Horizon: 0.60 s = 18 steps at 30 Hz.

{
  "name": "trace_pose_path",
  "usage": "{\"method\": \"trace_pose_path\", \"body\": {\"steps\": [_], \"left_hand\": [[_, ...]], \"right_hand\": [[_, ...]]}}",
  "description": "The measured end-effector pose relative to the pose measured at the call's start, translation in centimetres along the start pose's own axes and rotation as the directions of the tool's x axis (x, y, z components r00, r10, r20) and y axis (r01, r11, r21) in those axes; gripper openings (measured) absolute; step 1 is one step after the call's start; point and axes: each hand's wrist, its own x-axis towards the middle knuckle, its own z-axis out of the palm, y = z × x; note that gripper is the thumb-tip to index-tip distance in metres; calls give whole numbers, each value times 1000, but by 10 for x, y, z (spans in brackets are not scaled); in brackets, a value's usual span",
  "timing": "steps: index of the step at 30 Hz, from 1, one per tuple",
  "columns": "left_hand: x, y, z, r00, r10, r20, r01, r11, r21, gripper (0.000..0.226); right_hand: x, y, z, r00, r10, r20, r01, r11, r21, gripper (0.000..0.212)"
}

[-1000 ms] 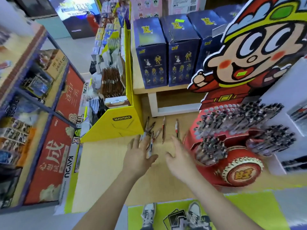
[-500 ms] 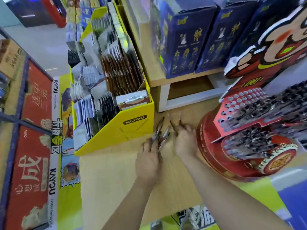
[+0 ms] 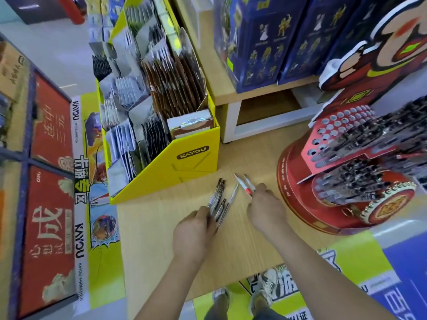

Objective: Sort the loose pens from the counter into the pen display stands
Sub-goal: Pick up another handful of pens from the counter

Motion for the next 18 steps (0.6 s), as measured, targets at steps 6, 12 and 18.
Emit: {"method": "trace_pose_path", "body": {"steps": [6, 12, 18], "left_hand": [[4, 6, -8, 974, -226, 1, 221, 954, -204, 22], [4, 9, 2, 999, 36, 32, -35, 999, -23, 33], [17, 24, 1, 982, -38, 187, -21, 953, 302, 69]], "right_hand": [[-23, -22, 16, 989, 44, 143, -94, 924, 370, 34], [-38, -22, 22, 995, 75, 73, -91, 964, 249, 23], [-40, -10, 15, 989, 119, 93, -131, 983, 131, 23]]}}
